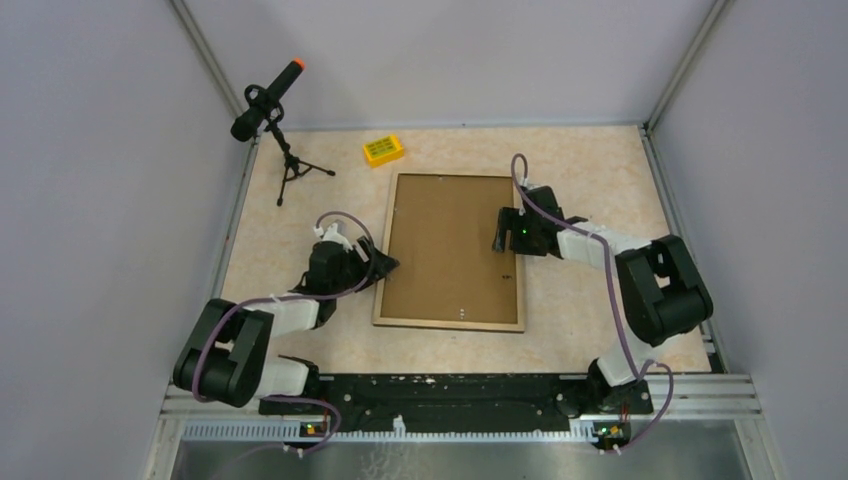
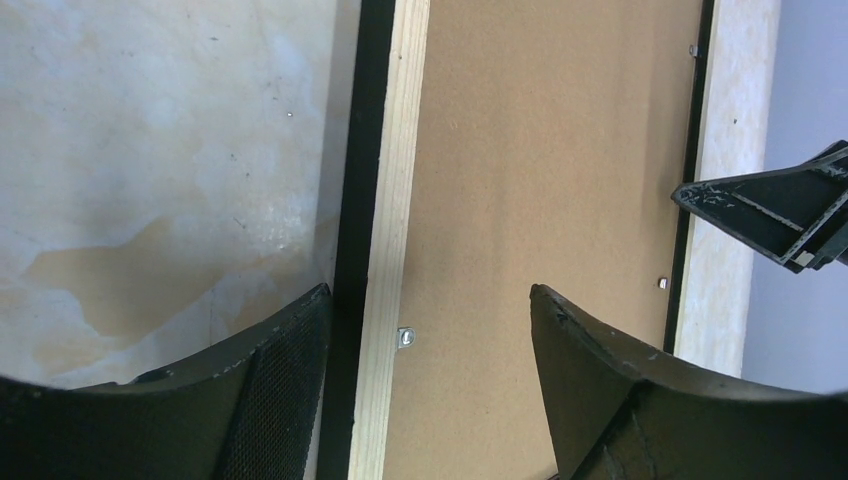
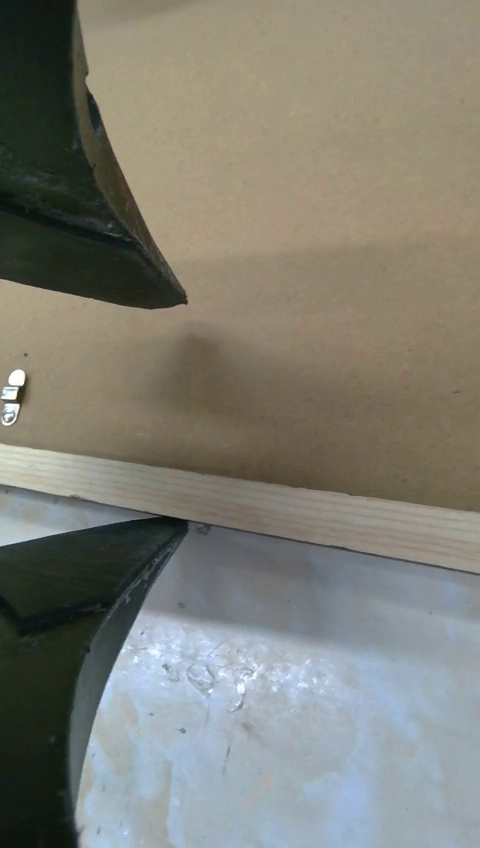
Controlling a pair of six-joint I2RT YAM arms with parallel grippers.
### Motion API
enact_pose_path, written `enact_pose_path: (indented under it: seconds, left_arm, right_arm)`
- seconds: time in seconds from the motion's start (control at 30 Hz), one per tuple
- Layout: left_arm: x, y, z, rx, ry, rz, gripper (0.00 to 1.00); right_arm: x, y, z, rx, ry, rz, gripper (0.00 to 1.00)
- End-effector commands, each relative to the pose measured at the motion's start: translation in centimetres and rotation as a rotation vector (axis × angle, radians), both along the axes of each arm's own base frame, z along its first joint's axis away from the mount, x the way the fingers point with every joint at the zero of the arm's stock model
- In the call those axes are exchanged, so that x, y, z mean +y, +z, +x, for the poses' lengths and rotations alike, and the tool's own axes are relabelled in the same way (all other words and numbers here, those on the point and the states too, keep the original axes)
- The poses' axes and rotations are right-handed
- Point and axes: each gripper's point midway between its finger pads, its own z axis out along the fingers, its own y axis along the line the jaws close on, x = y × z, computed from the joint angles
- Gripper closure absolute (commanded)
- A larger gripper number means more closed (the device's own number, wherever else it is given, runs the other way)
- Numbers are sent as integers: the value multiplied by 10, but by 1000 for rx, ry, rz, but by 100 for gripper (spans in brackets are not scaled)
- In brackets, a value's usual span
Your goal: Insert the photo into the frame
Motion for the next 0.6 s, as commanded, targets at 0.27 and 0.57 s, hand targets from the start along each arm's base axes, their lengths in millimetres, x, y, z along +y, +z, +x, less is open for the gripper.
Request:
enact_pose_path:
  seconds: [0.27, 0.57]
  left_arm:
    - [2, -17, -32, 61, -29, -8, 23]
    - [7, -14, -30, 33, 2, -12, 23]
  right_arm:
    - [15, 7, -6, 32, 86, -37, 26]
    - [-9, 2, -58, 132, 10, -56, 30]
